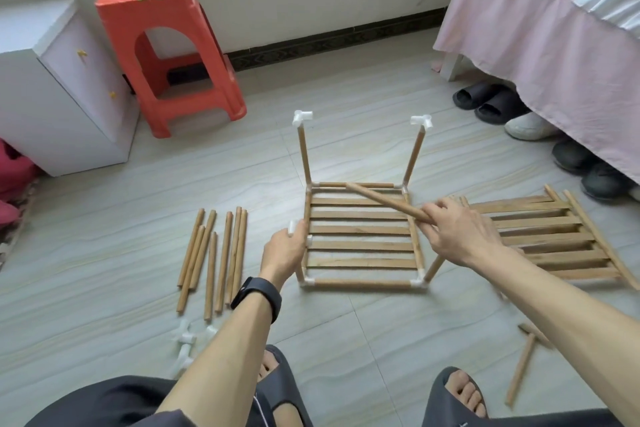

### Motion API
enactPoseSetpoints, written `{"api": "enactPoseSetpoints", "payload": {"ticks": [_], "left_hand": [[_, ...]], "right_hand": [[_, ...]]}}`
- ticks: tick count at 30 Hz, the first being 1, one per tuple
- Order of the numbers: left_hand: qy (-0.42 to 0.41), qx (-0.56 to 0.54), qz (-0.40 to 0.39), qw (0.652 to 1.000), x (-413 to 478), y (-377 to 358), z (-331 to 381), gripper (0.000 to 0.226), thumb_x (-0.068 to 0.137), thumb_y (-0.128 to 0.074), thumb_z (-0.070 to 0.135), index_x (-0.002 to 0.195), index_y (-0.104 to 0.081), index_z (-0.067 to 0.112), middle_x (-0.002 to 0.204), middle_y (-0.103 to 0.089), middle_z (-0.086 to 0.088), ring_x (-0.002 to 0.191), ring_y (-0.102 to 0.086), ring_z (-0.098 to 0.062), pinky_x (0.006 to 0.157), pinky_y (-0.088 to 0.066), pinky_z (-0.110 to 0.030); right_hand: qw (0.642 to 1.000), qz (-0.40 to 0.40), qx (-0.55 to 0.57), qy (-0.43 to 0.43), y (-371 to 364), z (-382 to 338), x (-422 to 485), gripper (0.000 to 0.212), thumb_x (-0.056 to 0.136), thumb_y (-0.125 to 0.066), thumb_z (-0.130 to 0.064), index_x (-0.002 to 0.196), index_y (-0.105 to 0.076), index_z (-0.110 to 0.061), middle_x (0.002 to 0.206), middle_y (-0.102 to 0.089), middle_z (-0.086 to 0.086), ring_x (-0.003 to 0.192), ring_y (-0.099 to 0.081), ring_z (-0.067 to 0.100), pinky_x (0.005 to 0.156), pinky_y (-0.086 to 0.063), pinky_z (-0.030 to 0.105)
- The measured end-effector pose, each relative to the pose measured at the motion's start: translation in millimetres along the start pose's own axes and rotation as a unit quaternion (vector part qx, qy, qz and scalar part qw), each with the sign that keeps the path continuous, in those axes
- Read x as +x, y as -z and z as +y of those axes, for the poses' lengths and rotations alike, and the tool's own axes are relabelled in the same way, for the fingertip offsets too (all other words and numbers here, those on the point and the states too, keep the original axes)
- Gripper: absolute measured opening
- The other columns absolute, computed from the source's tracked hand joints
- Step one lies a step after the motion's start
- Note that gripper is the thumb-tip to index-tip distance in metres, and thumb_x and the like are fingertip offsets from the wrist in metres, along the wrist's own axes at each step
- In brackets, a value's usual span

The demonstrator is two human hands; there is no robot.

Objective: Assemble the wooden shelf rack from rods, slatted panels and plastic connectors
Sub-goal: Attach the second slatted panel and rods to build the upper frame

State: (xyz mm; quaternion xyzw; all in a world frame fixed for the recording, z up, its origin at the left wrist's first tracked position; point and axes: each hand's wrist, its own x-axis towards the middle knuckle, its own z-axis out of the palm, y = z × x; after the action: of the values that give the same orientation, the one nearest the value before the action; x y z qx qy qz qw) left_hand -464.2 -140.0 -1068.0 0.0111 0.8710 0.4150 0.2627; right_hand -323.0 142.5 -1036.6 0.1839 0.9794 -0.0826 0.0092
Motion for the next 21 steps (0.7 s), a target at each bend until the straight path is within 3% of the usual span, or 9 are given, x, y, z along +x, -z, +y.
{"api": "enactPoseSetpoints", "payload": {"ticks": [3, 5, 7, 10, 16, 21], "left_hand": [[-0.004, -0.035, -0.004, 0.999, 2, -3, -1, 0.068, 0.100, -0.033, 0.065, 0.104, -0.069, 0.008, 0.099, -0.068, -0.001, 0.085, -0.058, -0.012, 0.067, -0.039, -0.027], [-0.006, -0.044, -0.001, 0.999, 3, -2, 1, 0.072, 0.100, -0.027, 0.068, 0.095, -0.069, 0.010, 0.086, -0.063, 0.003, 0.079, -0.055, -0.009, 0.065, -0.038, -0.026], [-0.010, -0.042, 0.004, 0.999, 5, -2, 2, 0.069, 0.100, -0.023, 0.068, 0.089, -0.063, 0.014, 0.086, -0.062, 0.002, 0.084, -0.057, -0.014, 0.076, -0.040, -0.031], [-0.014, -0.031, 0.012, 0.999, 9, -3, 0, 0.067, 0.102, -0.022, 0.066, 0.093, -0.061, 0.012, 0.097, -0.062, -0.003, 0.096, -0.057, -0.023, 0.087, -0.040, -0.035], [-0.011, -0.039, 0.002, 0.999, 15, -2, -2, 0.077, 0.102, -0.022, 0.066, 0.096, -0.074, 0.011, 0.084, -0.064, -0.008, 0.078, -0.053, -0.020, 0.080, -0.042, -0.036], [-0.021, -0.041, -0.003, 0.999, 17, 0, -5, 0.073, 0.101, -0.023, 0.067, 0.082, -0.058, 0.007, 0.070, -0.053, -0.005, 0.064, -0.048, -0.016, 0.065, -0.041, -0.032]], "right_hand": [[0.998, 0.008, -0.008, 0.065, 4, -23, -10, 0.024, 0.093, -0.047, -0.052, 0.087, -0.051, -0.030, 0.083, -0.063, -0.005, 0.076, -0.064, 0.027, 0.064, -0.042, 0.035], [0.996, -0.019, -0.051, 0.073, -3, -39, -16, 0.026, 0.087, -0.048, -0.051, 0.077, -0.051, -0.027, 0.077, -0.066, -0.001, 0.074, -0.065, 0.027, 0.063, -0.041, 0.034], [0.992, -0.045, -0.096, 0.072, -10, -47, -19, 0.027, 0.083, -0.047, -0.050, 0.072, -0.051, -0.026, 0.073, -0.062, -0.001, 0.071, -0.059, 0.027, 0.064, -0.036, 0.034], [0.991, -0.071, -0.108, 0.045, -14, -48, -20, 0.029, 0.077, -0.043, -0.047, 0.063, -0.049, -0.022, 0.059, -0.042, -0.007, 0.063, -0.048, 0.025, 0.063, -0.034, 0.034], [0.995, -0.060, -0.076, 0.001, -23, -44, -17, 0.029, 0.073, -0.040, -0.046, 0.061, -0.053, -0.023, 0.058, -0.043, -0.007, 0.060, -0.047, 0.025, 0.060, -0.035, 0.033], [0.996, -0.062, -0.067, 0.011, -28, -45, -12, 0.026, 0.076, -0.044, -0.041, 0.062, -0.054, -0.021, 0.058, -0.048, -0.006, 0.055, -0.044, 0.018, 0.062, -0.040, 0.033]]}}
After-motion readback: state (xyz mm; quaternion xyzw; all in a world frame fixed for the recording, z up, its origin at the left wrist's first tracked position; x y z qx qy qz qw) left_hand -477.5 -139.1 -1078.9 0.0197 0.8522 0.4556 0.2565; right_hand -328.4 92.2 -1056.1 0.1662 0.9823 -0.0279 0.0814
